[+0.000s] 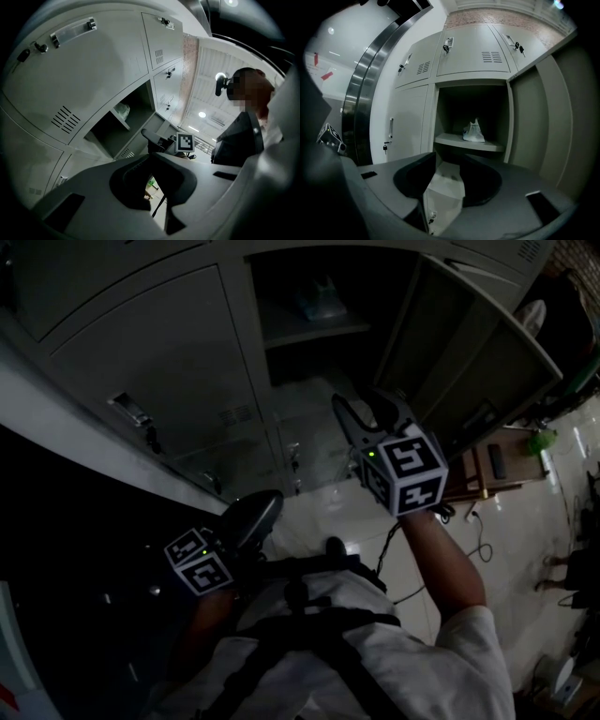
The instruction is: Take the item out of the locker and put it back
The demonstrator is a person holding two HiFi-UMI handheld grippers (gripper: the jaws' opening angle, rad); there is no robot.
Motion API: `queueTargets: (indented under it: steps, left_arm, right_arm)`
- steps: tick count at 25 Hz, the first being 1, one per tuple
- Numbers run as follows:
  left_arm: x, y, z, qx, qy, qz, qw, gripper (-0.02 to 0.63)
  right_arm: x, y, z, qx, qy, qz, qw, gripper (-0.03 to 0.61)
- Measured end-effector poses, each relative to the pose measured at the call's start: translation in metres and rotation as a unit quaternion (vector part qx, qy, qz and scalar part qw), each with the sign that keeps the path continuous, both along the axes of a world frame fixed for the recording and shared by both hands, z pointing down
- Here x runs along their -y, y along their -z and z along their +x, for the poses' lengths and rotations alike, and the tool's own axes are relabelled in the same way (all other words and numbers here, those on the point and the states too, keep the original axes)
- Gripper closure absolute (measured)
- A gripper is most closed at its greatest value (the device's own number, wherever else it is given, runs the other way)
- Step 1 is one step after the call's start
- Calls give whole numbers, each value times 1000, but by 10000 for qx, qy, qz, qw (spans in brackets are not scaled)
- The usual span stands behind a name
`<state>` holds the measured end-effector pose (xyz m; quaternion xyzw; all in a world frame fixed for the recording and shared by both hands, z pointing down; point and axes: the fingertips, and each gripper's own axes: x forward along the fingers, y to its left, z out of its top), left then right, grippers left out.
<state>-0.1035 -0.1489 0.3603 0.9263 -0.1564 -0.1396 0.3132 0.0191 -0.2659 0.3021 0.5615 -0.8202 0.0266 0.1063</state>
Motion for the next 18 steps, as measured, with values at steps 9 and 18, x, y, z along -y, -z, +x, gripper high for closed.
queueTargets:
  steps: [9, 18]
  left_arm:
    - [-5, -4, -5, 96, -32, -86, 9999, 621]
    - [-8, -7, -7, 56, -133, -115, 9998, 621]
  right_arm:
    - [-26, -27, 0, 197, -88, -326, 9992, 423]
    - [-45, -54, 2, 350, -198, -576, 9975, 453]
